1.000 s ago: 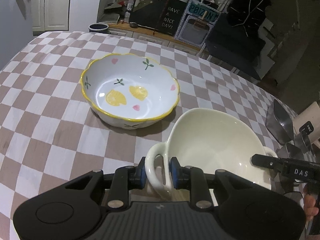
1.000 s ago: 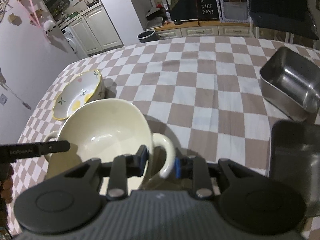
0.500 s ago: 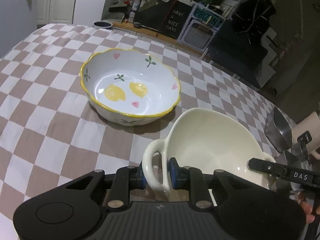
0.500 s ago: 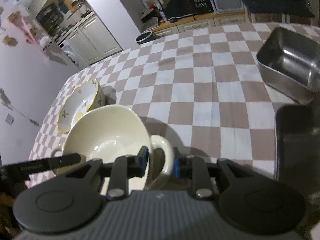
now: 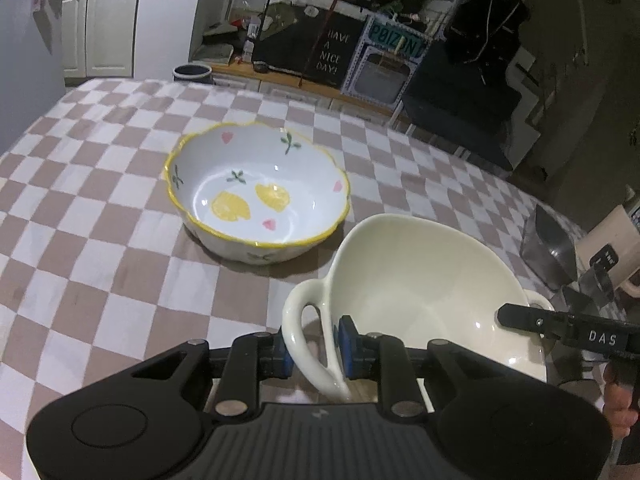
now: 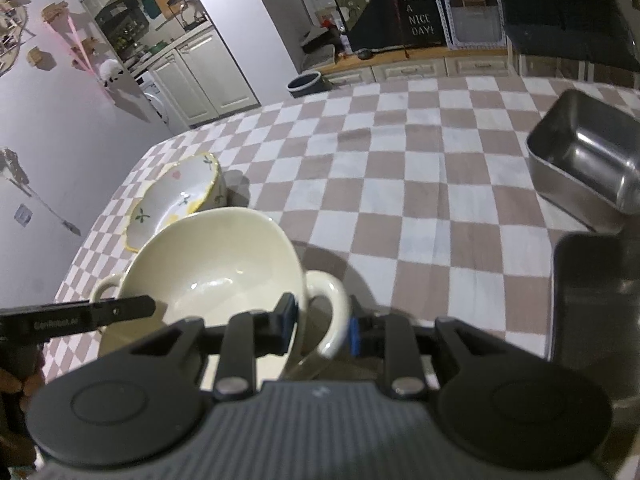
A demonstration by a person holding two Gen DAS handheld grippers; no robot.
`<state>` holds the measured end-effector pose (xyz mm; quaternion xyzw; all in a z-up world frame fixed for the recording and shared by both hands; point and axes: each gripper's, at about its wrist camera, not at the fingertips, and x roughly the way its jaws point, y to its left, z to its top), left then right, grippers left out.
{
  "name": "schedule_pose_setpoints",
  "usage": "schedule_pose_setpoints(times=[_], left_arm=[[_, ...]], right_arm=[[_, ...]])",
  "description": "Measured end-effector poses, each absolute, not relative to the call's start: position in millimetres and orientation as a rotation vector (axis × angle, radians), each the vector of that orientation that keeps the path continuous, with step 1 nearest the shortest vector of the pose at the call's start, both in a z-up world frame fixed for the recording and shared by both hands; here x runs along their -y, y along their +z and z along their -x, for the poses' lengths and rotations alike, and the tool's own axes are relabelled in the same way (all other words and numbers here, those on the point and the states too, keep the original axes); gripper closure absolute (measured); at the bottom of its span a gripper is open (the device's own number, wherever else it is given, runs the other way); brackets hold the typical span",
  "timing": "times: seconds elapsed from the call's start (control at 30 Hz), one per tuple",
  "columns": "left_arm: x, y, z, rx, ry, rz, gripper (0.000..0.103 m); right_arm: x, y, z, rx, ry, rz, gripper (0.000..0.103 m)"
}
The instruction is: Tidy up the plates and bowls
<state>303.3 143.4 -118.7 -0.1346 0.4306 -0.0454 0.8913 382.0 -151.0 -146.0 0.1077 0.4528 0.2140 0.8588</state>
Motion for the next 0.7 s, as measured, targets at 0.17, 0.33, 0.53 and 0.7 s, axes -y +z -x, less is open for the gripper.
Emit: schedule_pose_setpoints(times=[0.17, 0.33, 0.53, 0.7], left_arm=[[-146, -99, -295, -0.845, -0.102, 0.28, 0.082], [-140, -76, -284, -0.793, -0.109, 0.286, 0.083], [-128, -45, -264, -0.732, -0.14, 0.287, 0.084], [-118, -28, -245, -0.693, -0.159, 0.295, 0.085]], right_arm=[[155, -131, -373, -0.906, 0.468, -0.233, 0.072], [164, -114, -361, -0.88, 0.464, -0.263, 0.072], [177, -87, -339, -0.822, 0.456, -0.297, 0.072], [189, -69, -318, -0.789, 0.439, -0.313, 0.073]])
